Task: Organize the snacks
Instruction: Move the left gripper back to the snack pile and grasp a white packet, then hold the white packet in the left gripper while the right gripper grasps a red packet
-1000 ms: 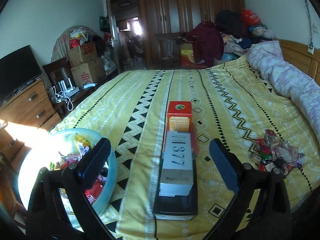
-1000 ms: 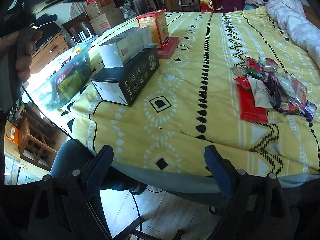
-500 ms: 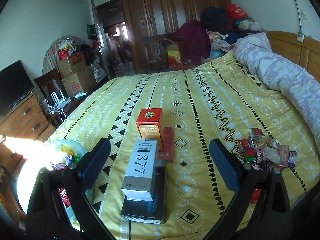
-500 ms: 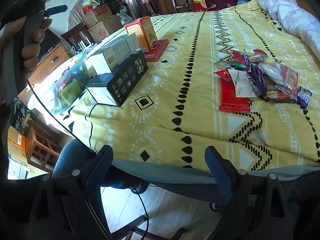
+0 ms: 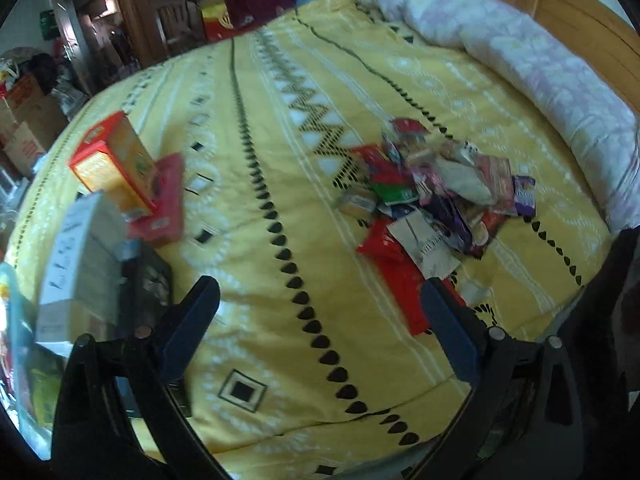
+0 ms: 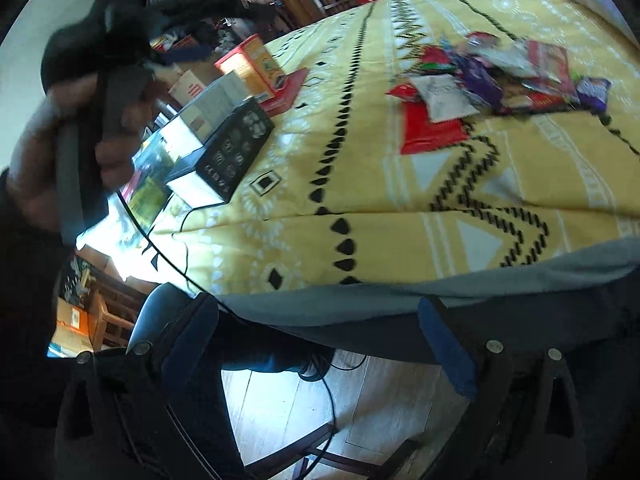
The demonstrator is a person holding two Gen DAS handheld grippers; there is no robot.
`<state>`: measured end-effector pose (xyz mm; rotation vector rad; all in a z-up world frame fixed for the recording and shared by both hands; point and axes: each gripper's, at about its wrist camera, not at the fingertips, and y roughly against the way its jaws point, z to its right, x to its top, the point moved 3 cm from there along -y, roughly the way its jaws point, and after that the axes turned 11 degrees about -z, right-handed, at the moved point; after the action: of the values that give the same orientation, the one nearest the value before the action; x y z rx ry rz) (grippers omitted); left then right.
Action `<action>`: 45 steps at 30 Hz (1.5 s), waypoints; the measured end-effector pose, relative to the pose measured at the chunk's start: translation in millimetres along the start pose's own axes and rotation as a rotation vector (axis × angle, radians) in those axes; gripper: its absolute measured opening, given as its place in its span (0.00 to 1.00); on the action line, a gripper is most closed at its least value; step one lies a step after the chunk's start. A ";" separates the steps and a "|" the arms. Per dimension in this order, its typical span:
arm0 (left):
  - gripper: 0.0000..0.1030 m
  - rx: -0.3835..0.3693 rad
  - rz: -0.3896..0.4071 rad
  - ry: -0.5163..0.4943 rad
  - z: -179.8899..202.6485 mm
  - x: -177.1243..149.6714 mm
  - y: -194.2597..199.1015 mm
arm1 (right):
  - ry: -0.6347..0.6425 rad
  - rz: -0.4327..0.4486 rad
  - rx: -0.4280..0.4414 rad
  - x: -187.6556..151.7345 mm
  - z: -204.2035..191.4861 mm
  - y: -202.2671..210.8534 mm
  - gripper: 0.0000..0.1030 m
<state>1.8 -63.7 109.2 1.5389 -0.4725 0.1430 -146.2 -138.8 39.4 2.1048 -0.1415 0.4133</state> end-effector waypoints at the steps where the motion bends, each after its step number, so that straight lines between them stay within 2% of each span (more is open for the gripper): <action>1: 0.96 -0.017 -0.016 0.010 5.6 2.0 -9.6 | -0.016 0.006 -0.004 1.5 8.3 2.1 0.98; 2: 0.95 -0.042 -0.036 0.017 11.6 4.1 -19.6 | -0.029 0.011 -0.010 3.0 16.4 4.0 0.98; 4: 0.76 -0.108 -0.099 0.011 25.3 10.9 -41.0 | -0.052 0.017 -0.023 5.1 30.9 6.9 0.98; 5: 0.73 -0.133 -0.131 0.010 30.5 13.1 -50.1 | -0.068 0.018 -0.028 6.3 40.2 8.1 0.98; 8: 0.72 -0.162 -0.165 -0.007 53.8 21.4 -72.6 | -0.109 0.015 -0.033 7.1 58.9 9.2 0.98; 12: 0.75 -0.101 -0.183 0.013 70.5 32.3 -95.4 | -0.138 0.006 -0.027 9.2 75.0 6.6 0.98; 14: 0.75 -0.064 -0.160 0.018 70.4 35.1 -99.4 | -0.132 0.002 -0.023 10.8 75.9 4.6 0.98; 15: 0.62 -0.053 -0.144 0.014 69.7 34.5 -99.9 | -0.127 -0.001 -0.022 11.6 76.5 3.2 0.98; 16: 0.42 -0.077 -0.135 0.020 67.2 33.0 -98.6 | -0.118 -0.007 -0.024 12.5 75.2 1.4 0.98; 17: 0.38 -0.122 -0.132 0.041 61.8 30.6 -95.7 | -0.114 -0.011 -0.024 13.5 73.9 0.4 0.98; 18: 0.26 -0.144 -0.120 0.060 55.6 28.3 -91.2 | -0.109 -0.017 -0.023 14.5 72.4 -0.8 0.98; 21: 0.25 -0.133 -0.082 0.056 33.5 10.0 -73.5 | -0.096 -0.025 -0.029 14.9 68.6 -1.8 0.98; 26: 0.23 -0.155 -0.121 0.124 -18.2 -33.2 -66.1 | -0.084 -0.040 -0.029 14.7 63.3 -5.9 0.98; 29: 0.24 -0.203 -0.130 0.182 -40.8 -53.6 -67.8 | -0.061 -0.042 -0.032 12.7 58.9 -2.7 0.98; 30: 0.28 -0.209 -0.122 0.188 -44.1 -57.0 -68.2 | -0.055 -0.042 -0.034 13.3 56.1 -2.7 0.98; 32: 0.43 -0.181 -0.111 0.191 -44.9 -59.1 -70.1 | -0.047 -0.046 -0.036 14.3 50.8 -2.7 0.98; 34: 0.80 -0.153 -0.083 0.197 -44.5 -60.8 -66.5 | -0.033 -0.049 -0.040 12.8 45.7 -7.2 0.98; 36: 0.89 -0.123 -0.035 0.201 -43.1 -60.0 -60.0 | -0.020 -0.049 -0.044 12.9 41.9 -9.9 0.98; 39: 0.88 -0.129 -0.020 0.210 -45.7 -54.3 -62.1 | 0.002 -0.055 -0.056 13.4 34.9 -11.2 0.98; 41: 0.81 -0.123 -0.053 0.213 -48.4 -52.2 -71.4 | 0.023 -0.048 -0.062 17.0 28.8 -9.2 0.98; 42: 0.59 -0.130 -0.083 0.207 -47.9 -50.8 -77.5 | 0.037 -0.039 -0.067 20.8 26.7 -7.1 0.98; 43: 0.45 -0.135 -0.108 0.198 -46.3 -51.9 -83.1 | 0.048 -0.029 -0.068 25.7 24.6 -3.8 0.98; 44: 0.44 -0.130 -0.094 0.194 -45.1 -53.5 -82.8 | 0.060 -0.021 -0.065 32.2 22.3 -0.9 0.98; 45: 0.37 -0.132 -0.081 0.187 -43.8 -55.0 -81.0 | 0.075 -0.013 -0.065 39.6 20.0 0.7 0.98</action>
<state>-8.2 -13.3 15.0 1.3972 -0.2662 0.1873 -104.6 -153.6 43.9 2.0228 -0.0959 0.4725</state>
